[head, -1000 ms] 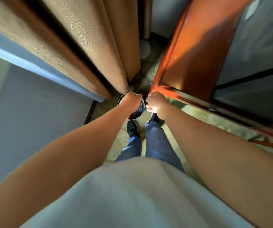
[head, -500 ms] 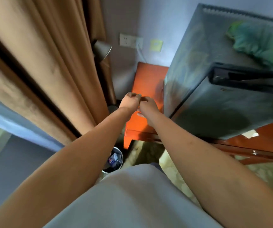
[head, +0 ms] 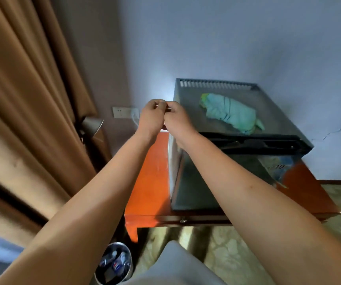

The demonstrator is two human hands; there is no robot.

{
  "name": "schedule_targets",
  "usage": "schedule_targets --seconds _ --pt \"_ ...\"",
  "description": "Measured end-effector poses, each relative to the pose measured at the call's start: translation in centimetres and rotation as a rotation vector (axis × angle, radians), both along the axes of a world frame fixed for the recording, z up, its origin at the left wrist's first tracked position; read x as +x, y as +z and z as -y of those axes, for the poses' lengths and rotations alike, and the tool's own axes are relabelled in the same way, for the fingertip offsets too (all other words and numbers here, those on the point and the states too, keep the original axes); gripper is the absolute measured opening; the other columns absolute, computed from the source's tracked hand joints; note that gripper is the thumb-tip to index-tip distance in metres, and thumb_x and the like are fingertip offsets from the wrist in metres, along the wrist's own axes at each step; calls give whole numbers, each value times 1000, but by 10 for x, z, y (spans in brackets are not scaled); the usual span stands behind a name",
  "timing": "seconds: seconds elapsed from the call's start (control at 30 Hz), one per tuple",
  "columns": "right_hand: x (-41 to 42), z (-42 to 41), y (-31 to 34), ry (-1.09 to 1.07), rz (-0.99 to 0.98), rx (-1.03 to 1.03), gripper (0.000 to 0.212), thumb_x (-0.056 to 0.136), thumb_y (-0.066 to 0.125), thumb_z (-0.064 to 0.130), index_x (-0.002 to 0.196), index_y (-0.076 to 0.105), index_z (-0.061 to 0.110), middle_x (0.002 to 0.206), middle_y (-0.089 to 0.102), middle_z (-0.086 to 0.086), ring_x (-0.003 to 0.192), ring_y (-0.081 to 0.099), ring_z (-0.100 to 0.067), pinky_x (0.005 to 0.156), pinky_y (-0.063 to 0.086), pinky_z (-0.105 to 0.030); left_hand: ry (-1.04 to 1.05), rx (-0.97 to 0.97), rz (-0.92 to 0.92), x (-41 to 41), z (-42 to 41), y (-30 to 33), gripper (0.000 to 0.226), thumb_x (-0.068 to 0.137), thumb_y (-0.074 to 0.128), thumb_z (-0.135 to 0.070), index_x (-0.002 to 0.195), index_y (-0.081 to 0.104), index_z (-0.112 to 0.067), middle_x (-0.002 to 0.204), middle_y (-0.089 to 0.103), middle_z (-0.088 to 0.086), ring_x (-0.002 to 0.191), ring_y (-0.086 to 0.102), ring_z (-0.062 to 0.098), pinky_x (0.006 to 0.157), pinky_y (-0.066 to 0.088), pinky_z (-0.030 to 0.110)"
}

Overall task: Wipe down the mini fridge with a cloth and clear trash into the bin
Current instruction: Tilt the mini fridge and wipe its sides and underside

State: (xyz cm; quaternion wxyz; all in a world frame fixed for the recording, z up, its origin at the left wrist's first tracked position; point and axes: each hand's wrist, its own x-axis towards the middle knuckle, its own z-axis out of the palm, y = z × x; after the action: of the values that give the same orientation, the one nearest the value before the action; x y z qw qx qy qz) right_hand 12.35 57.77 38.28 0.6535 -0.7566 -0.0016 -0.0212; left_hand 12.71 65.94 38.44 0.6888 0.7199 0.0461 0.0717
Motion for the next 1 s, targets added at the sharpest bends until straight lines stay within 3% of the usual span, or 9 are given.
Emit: schedule_targets --seconds 0.1,0.17,0.33,0.47,0.57,0.63,0.73,0.87,1.0 --pt "11 45 25 21 111 -131 40 82 43 -2 98 70 22 99 74 -7 95 72 -21 71 60 -33 -54 -2 44 8 32 21 21 95 52 -23 105 65 -10 97 72 3 80 69 13 54 52 20" --pt "19 80 36 7 167 -227 34 82 50 3 96 64 31 100 71 6 97 68 -11 82 54 -30 -84 6 42 12 53 28 18 94 56 -26 104 63 -13 99 71 5 85 68 18 70 55 29" --pt "42 175 44 -168 185 -646 41 86 60 13 126 63 24 133 61 -1 124 57 -18 105 47 -36 -179 -3 -38 18 100 35 9 92 61 -26 99 63 -21 86 65 -2 77 61 17 79 53 33" --pt "47 225 40 -128 -62 -931 62 85 67 29 144 49 22 143 51 -10 126 54 -30 101 51 -43 -251 -1 -106 16 135 35 15 92 58 -26 99 67 -17 84 65 0 77 59 15 88 55 36" --pt "45 233 33 -18 -112 -982 43 80 74 38 116 60 20 116 67 -5 101 66 -25 87 56 -39 -256 -24 -146 13 156 31 17 92 58 -29 102 67 -17 88 66 0 80 60 15 90 54 36" --pt "43 231 30 -28 -26 -1030 30 77 73 39 98 61 21 99 68 -2 88 67 -25 75 57 -38 -244 -69 -168 10 167 27 13 93 59 -30 97 66 -20 85 66 -2 74 63 10 75 56 26" --pt "40 221 31 -67 160 -1057 26 79 70 34 101 60 23 103 64 0 93 64 -27 75 54 -38 -183 -258 -219 5 172 22 14 92 61 -29 96 67 -17 78 72 -3 62 67 4 53 51 16" --pt "32 197 32 24 448 -1044 37 80 67 18 115 60 25 112 58 0 103 62 -30 81 51 -39 -76 -693 -217 3 161 21 17 92 63 -28 99 69 -14 86 78 3 79 74 14 68 58 25" --pt "18 164 35 206 707 -1144 53 75 72 18 126 57 21 113 55 1 106 58 -27 82 51 -39 158 -782 -105 2 139 22 15 88 67 -32 93 71 -18 84 77 1 74 74 13 65 55 27"
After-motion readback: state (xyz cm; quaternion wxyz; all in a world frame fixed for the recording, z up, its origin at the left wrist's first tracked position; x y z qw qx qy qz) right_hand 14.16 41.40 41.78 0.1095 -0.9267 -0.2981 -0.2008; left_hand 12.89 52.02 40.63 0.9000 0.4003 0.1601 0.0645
